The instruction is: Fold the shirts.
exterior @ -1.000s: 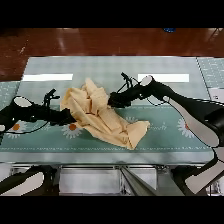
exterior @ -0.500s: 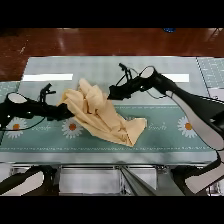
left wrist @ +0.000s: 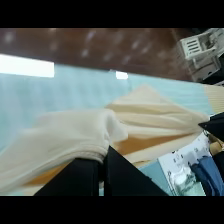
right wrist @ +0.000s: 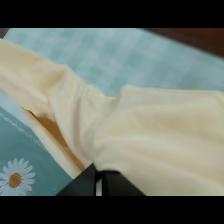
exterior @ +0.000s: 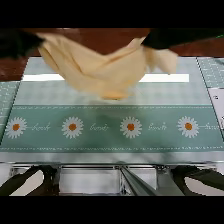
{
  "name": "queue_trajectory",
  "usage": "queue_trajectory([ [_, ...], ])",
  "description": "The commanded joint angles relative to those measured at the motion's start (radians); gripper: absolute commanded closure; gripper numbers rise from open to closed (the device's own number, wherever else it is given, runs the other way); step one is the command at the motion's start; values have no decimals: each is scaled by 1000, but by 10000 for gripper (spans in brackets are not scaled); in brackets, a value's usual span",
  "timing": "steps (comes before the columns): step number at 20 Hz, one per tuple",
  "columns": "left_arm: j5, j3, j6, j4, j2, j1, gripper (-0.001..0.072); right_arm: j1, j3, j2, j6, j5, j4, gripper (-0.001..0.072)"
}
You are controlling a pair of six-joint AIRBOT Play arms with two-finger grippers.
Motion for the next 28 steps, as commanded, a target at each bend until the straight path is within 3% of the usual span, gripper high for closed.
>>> queue_trajectory([
  [1, 2, 301, -9, -35, 43, 14, 683, -11, 124, 205, 19, 105, -190, 692],
  [6, -111, 446, -32, 18, 145, 53, 682, -11, 124, 453, 79, 242, -301, 692],
  [10, -293, 440, -63, 192, 229, 51, 682, -11, 73, 537, 130, 421, -316, 691],
  [13, -311, 335, -172, 434, 291, 43, 683, -11, -202, 625, 182, 414, -311, 691],
  [17, -305, -2, -173, 460, 307, 15, 682, -11, -727, 716, 232, 202, -193, 692],
  [19, -214, -205, -161, 460, 283, -39, 682, -11, -952, 694, 222, 21, -113, 692],
  [22, 36, -439, -154, 460, 197, -124, 682, -11, -1114, 553, 210, -204, -103, 692],
  [25, 250, -479, -155, 454, 22, -164, 682, -11, -1057, 298, 145, -365, -67, 691],
  [28, 357, -426, -155, 380, -138, -166, 681, -16, -868, 37, 130, -398, -75, 691],
])
